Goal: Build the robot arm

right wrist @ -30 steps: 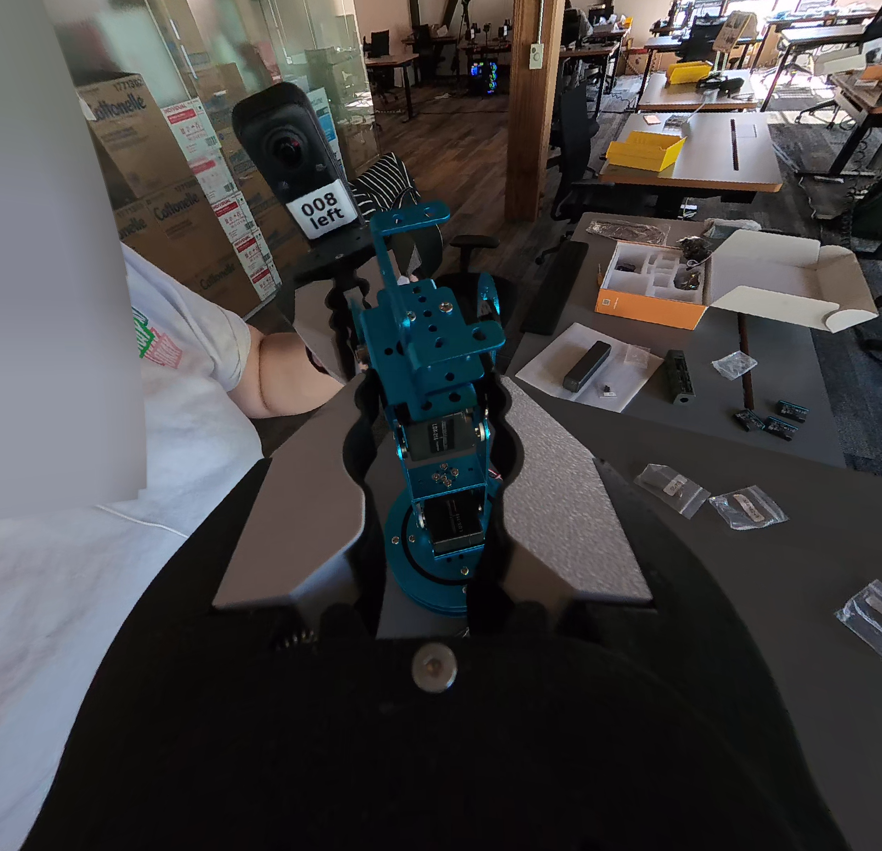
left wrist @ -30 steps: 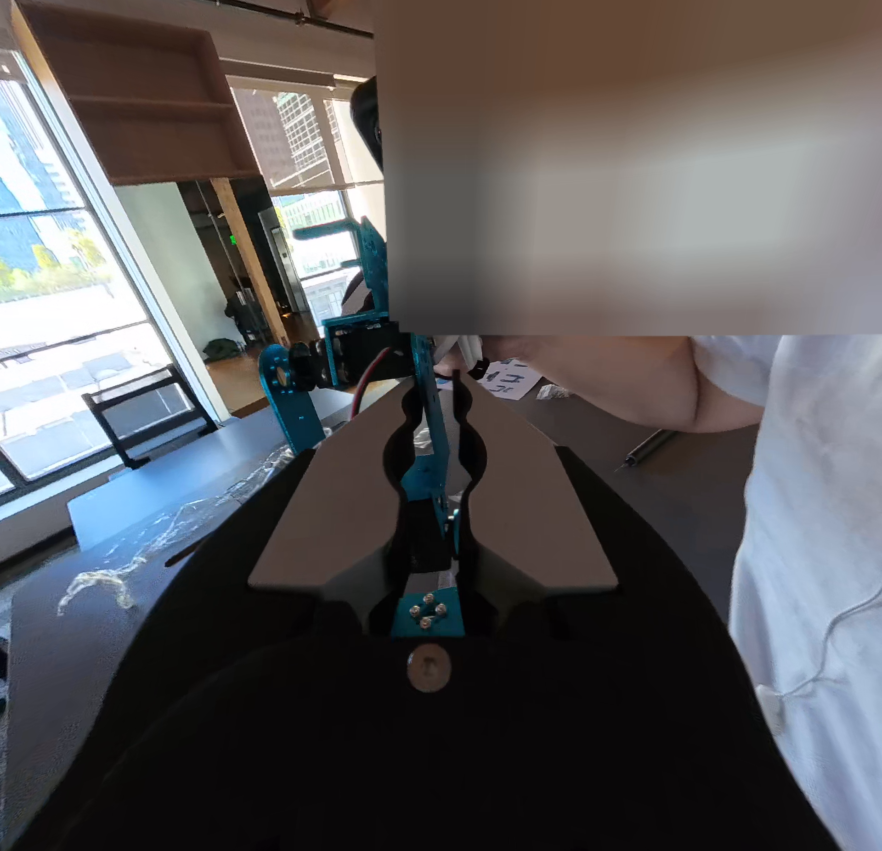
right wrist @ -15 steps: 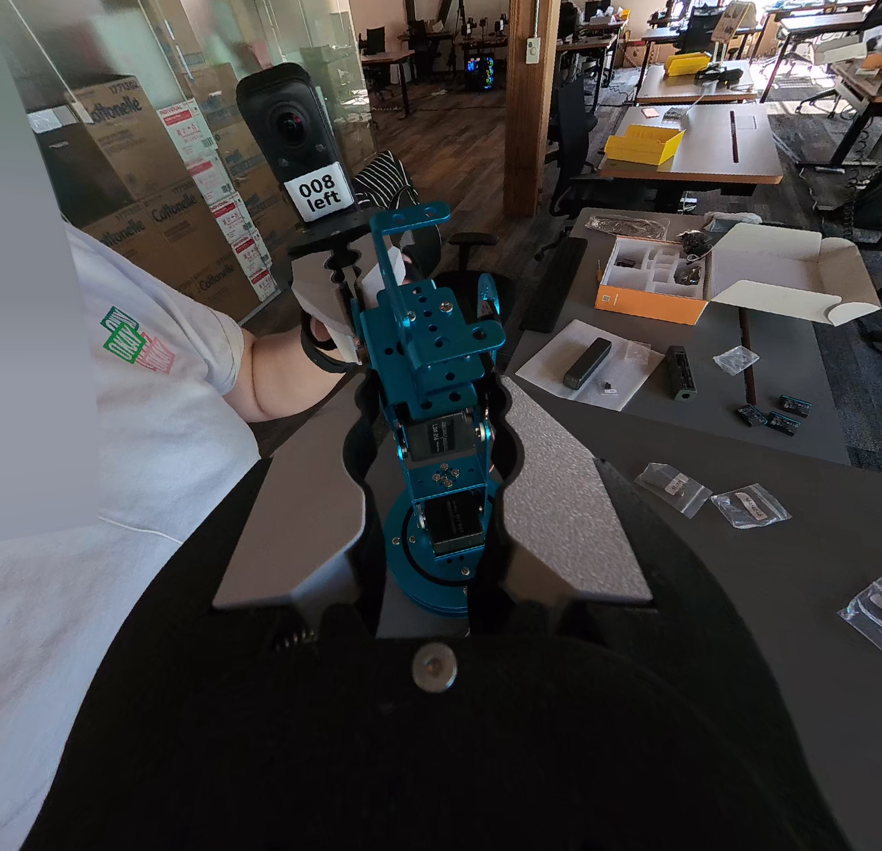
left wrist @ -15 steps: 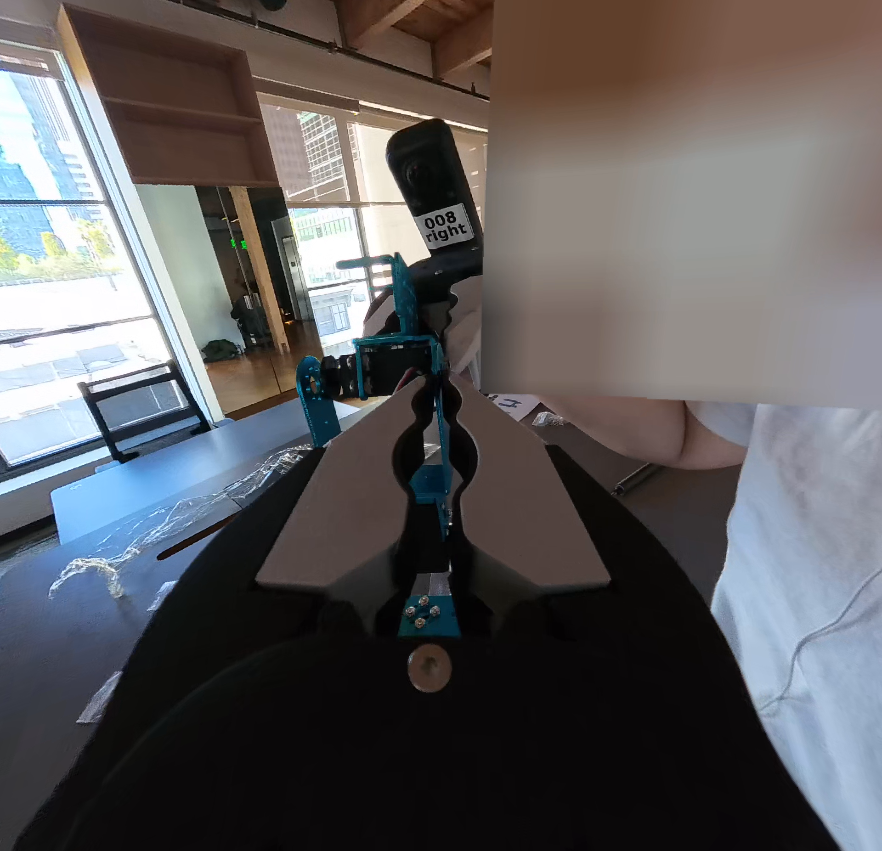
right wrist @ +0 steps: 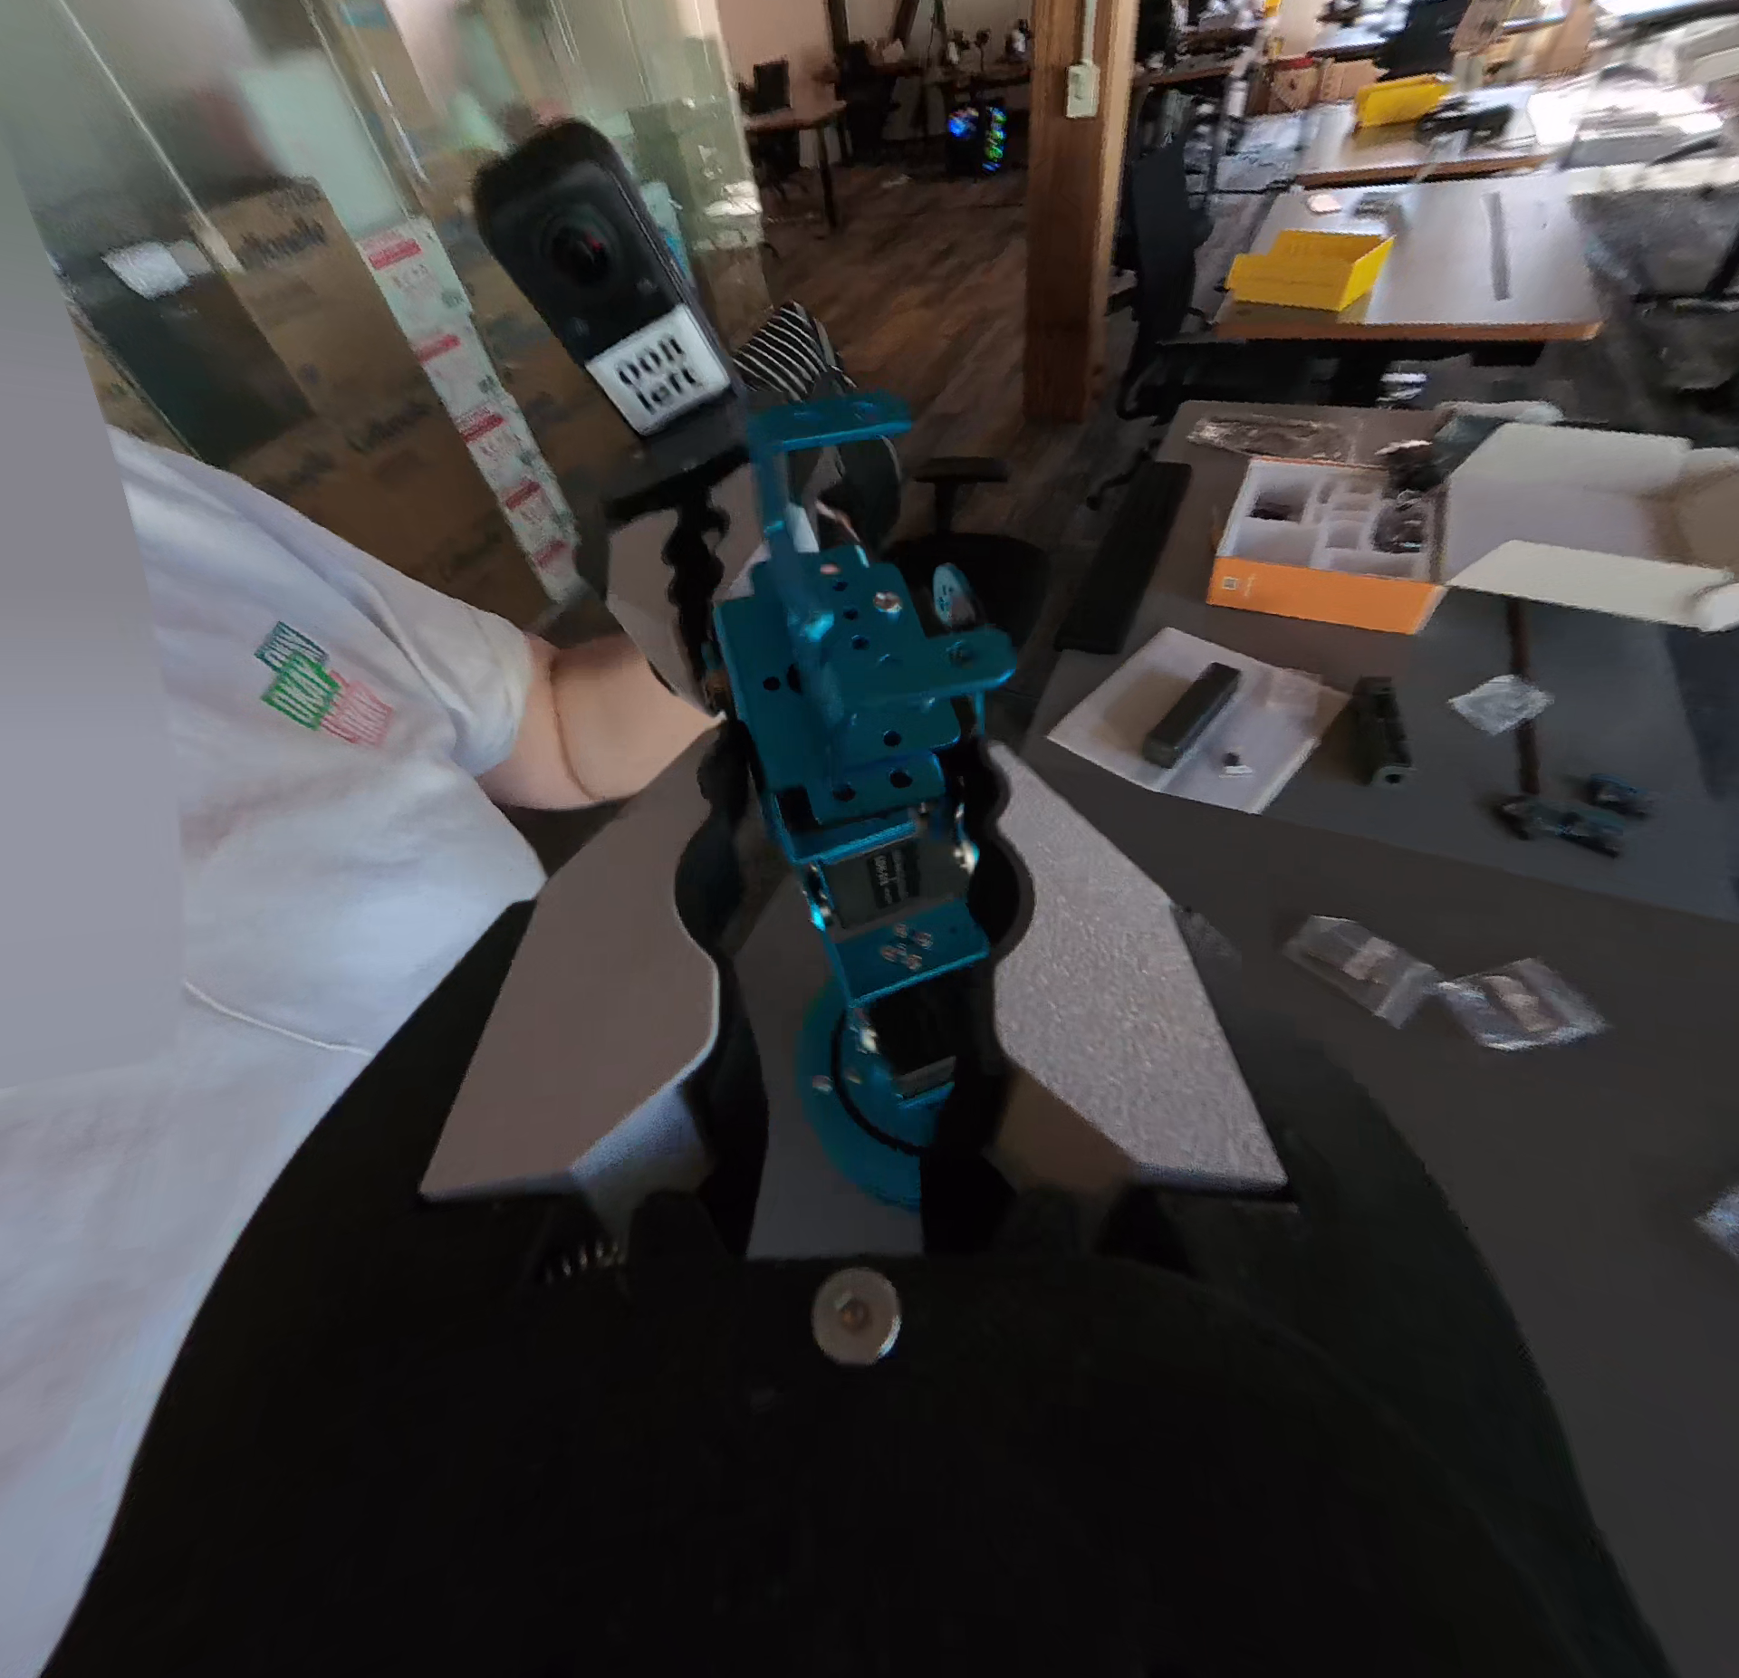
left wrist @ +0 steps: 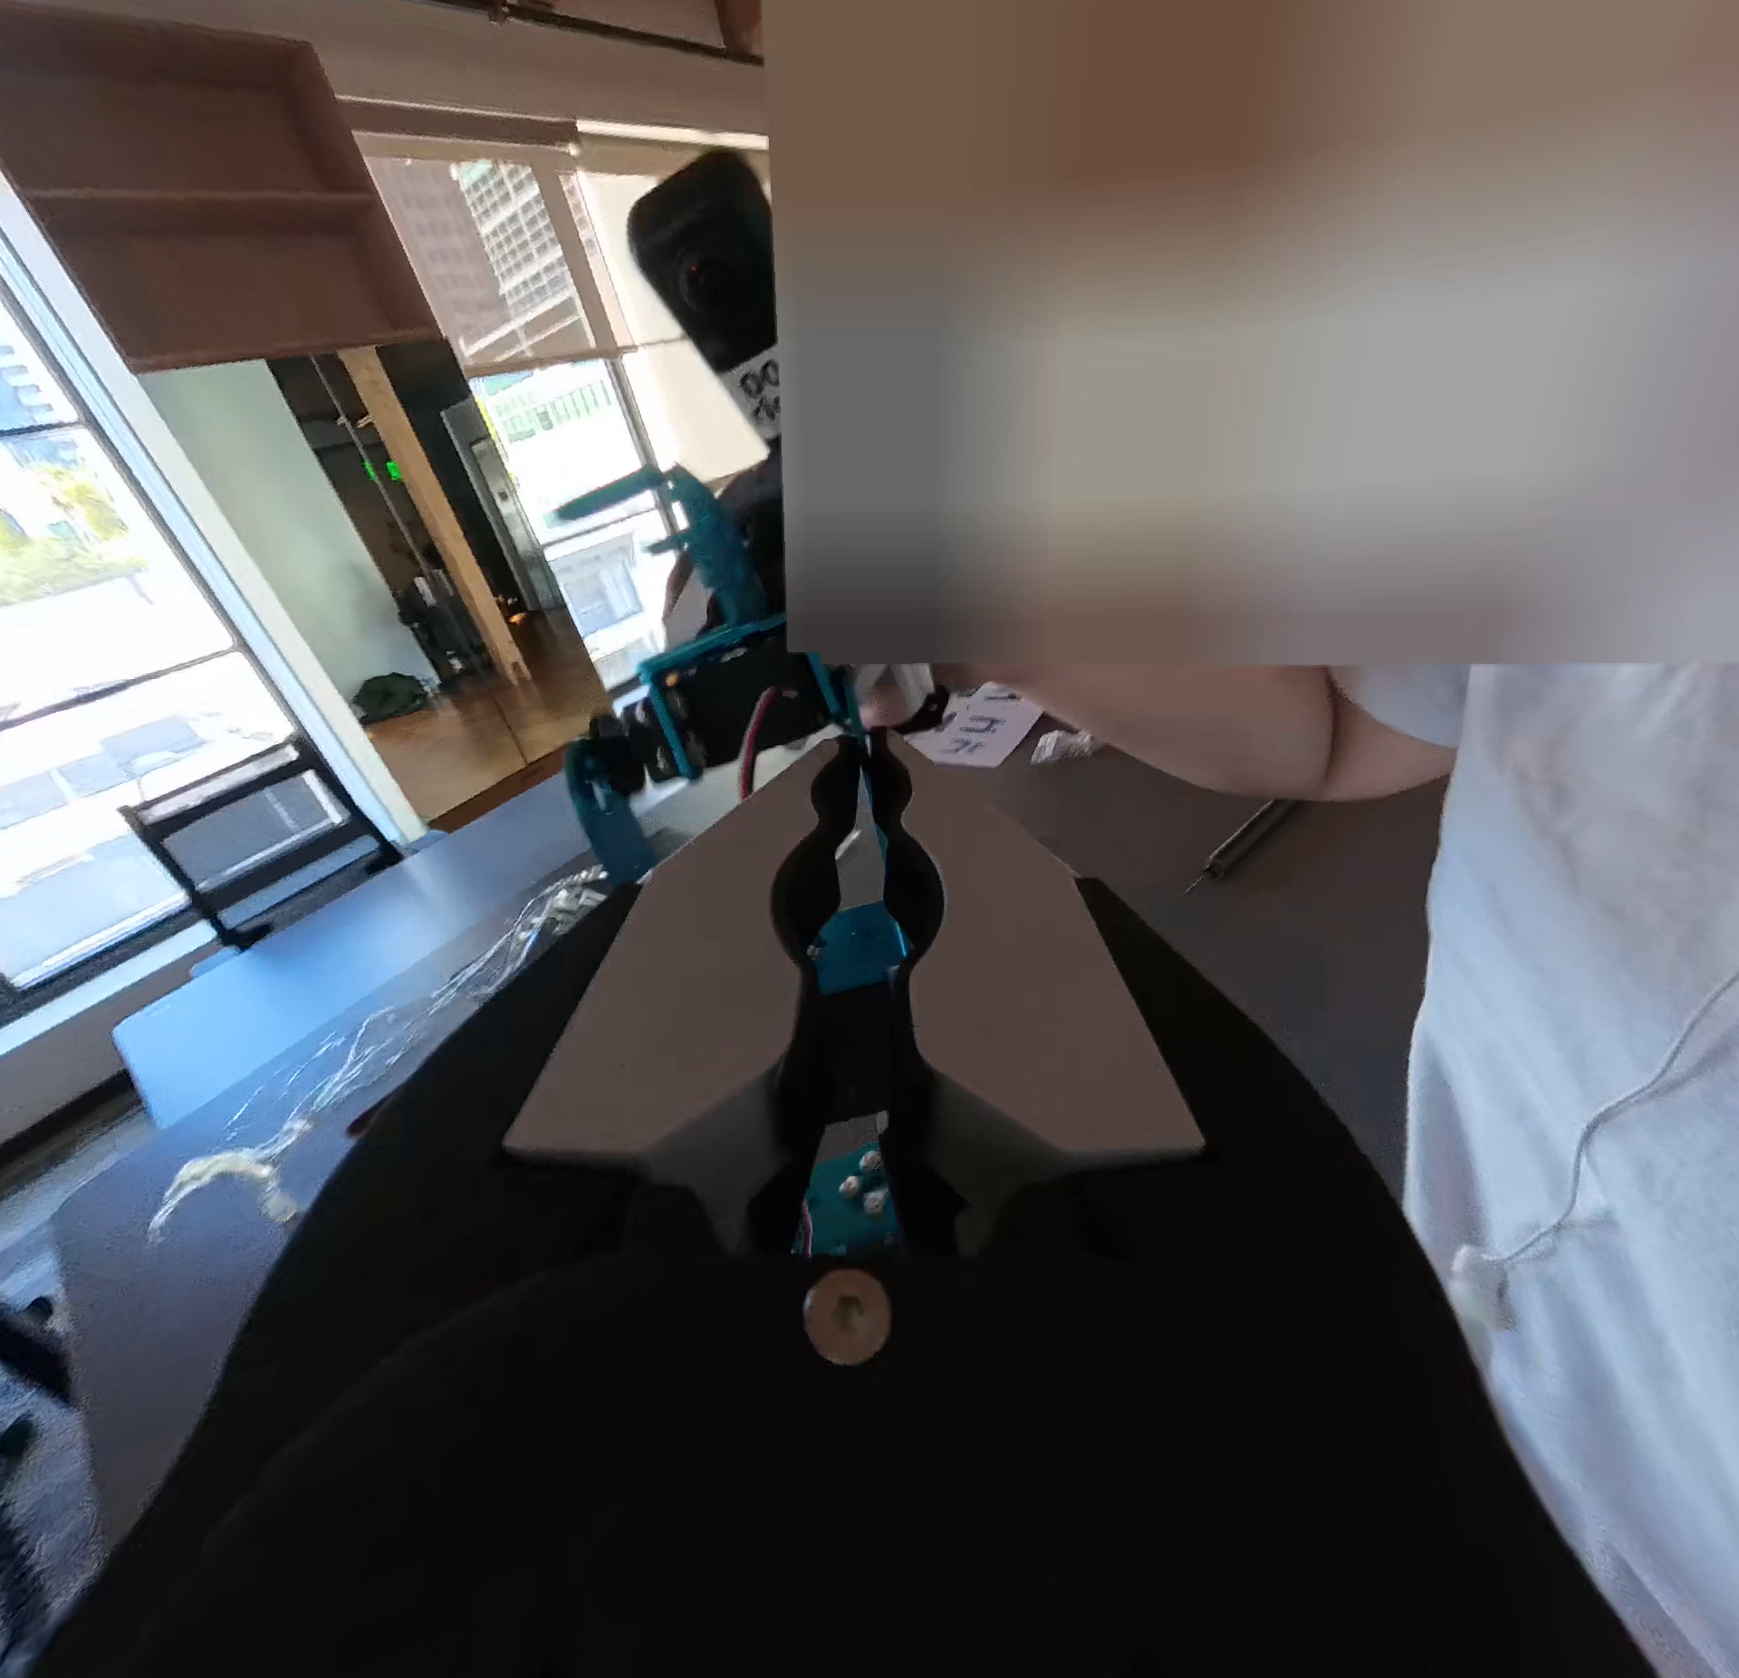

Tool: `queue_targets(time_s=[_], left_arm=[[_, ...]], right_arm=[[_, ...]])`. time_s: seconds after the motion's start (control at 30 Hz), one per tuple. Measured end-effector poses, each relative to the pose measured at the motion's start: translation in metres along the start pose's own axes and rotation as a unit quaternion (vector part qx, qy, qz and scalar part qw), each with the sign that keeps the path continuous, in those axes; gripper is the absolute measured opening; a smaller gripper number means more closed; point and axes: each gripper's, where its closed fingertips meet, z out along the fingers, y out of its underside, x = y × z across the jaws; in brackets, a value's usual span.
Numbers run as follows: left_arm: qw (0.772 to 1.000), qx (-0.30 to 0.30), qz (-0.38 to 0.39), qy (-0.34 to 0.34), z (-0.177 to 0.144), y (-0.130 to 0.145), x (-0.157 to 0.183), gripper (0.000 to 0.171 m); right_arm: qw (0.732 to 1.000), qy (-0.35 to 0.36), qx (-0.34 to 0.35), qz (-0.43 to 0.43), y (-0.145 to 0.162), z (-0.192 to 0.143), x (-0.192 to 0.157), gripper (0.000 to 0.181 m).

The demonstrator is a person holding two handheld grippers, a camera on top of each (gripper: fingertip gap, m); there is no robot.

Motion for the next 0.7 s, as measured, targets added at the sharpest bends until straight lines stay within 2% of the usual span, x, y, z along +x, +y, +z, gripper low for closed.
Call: queue_targets(time_s=[0.07, 0.3, 0.7], left_arm=[[1.0, -0.003, -0.008, 0.002, -0.0015, 0.0008, -0.003, 0.001], [1.0, 0.004, -0.005, 0.006, -0.0007, 0.0018, -0.0038, 0.001], [1.0, -0.001, 0.012, 0.005, -0.0011, 0.0021, -0.0042, 0.002]], right_arm=[[0.999, 0.028, -0.021, -0.02, 0.0013, -0.0017, 0.0033, 0.047], [0.999, -0.004, -0.022, 0.023, 0.0015, 0.0014, 0.0047, 0.047], [0.997, -0.019, -0.074, 0.026, -0.0011, 0.005, 0.0047, 0.047]])
